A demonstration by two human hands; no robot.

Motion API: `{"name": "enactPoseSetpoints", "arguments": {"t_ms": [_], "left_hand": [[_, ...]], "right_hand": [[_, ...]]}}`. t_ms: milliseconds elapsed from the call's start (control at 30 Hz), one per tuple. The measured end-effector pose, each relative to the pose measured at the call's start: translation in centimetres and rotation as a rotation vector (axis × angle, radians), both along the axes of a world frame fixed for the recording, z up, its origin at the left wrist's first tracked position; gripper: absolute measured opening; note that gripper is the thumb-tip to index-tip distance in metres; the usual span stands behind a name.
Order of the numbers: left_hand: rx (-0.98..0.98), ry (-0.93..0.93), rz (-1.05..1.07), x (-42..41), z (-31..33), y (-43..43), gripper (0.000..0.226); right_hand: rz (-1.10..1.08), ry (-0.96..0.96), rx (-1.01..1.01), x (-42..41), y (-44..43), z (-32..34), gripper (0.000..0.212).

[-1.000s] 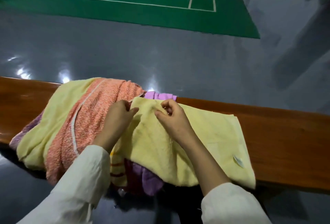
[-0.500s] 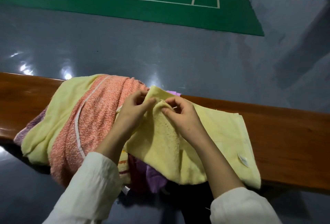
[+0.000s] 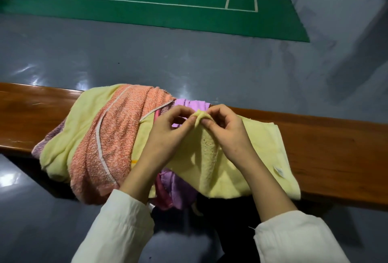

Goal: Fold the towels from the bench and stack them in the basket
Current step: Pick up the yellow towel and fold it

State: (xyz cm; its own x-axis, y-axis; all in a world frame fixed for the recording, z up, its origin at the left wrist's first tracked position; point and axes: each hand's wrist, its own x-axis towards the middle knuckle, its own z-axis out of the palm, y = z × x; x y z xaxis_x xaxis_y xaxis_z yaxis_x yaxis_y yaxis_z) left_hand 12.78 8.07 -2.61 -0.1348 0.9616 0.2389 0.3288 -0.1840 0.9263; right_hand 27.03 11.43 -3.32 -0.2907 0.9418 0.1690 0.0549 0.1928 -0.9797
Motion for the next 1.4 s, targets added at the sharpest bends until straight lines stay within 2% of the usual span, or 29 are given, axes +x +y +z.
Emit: {"name": "enactPoseSetpoints", "arguments": {"t_ms": [200, 333, 433, 533, 700, 767, 867, 933, 1067, 1167, 1267, 1333, 1400], "left_hand": [[0.015, 0.107, -0.024, 1.8, 0.7, -0.6, 0.011], [0.100, 0.193, -0.078, 2.1, 0.5, -0.9, 0.018], [0.117, 0.392, -0.089, 1.2, -0.5, -1.4, 0.029], [0.133, 0.589, -0.069, -0.5, -1.9, -1.8, 0.019], [0.101, 0.732, -0.051, -3.2, -2.7, -2.4, 0.009], [0.082, 0.770, -0.074, -4.1, -2.7, -2.5, 0.017], [0.077, 0.755, -0.065, -5.3, -2.5, -2.8, 0.042], [0.106, 0.702, -0.031, -5.6, -2.3, -3.1, 0.046], [0.158, 0.661, 0.031, -5.1, -1.7, -2.9, 0.039], [0.122, 0.636, 0.099, -4.3, -1.2, -2.8, 0.028], [0.108, 0.600, 0.103, -3.6, 0.0, -2.5, 0.027], [0.149, 0.654, 0.095, -3.4, 0.9, -1.6, 0.016], [0.169, 0.595, 0.096, -2.8, 2.1, -0.6, 0.008]], "right_hand": [[0.026, 0.044, -0.040, 1.7, -0.4, 0.2, 0.025], [-0.004, -0.052, -0.011, 2.6, -0.2, 0.2, 0.008], [-0.072, -0.038, -0.027, 3.1, 0.0, 0.1, 0.008], [-0.132, 0.028, -0.047, 3.5, 0.1, 0.0, 0.012], [-0.221, 0.063, -0.039, 4.0, 0.4, 0.0, 0.008], [-0.266, 0.070, -0.034, 4.0, 0.4, -0.1, 0.008], [-0.329, 0.066, -0.033, 4.3, 0.6, -0.3, 0.004], [-0.346, 0.047, -0.030, 4.3, 0.6, -0.4, 0.003], [-0.365, 0.025, -0.016, 4.1, 0.5, -0.6, 0.004], [-0.393, 0.020, 0.004, 4.4, 0.6, -0.6, 0.003], [-0.425, -0.008, 0.049, 4.8, 0.8, -0.2, 0.004], [-0.458, -0.024, 0.085, 5.1, 0.9, 0.4, 0.006], [-0.504, -0.023, 0.116, 5.5, 1.1, 1.3, 0.007]]}}
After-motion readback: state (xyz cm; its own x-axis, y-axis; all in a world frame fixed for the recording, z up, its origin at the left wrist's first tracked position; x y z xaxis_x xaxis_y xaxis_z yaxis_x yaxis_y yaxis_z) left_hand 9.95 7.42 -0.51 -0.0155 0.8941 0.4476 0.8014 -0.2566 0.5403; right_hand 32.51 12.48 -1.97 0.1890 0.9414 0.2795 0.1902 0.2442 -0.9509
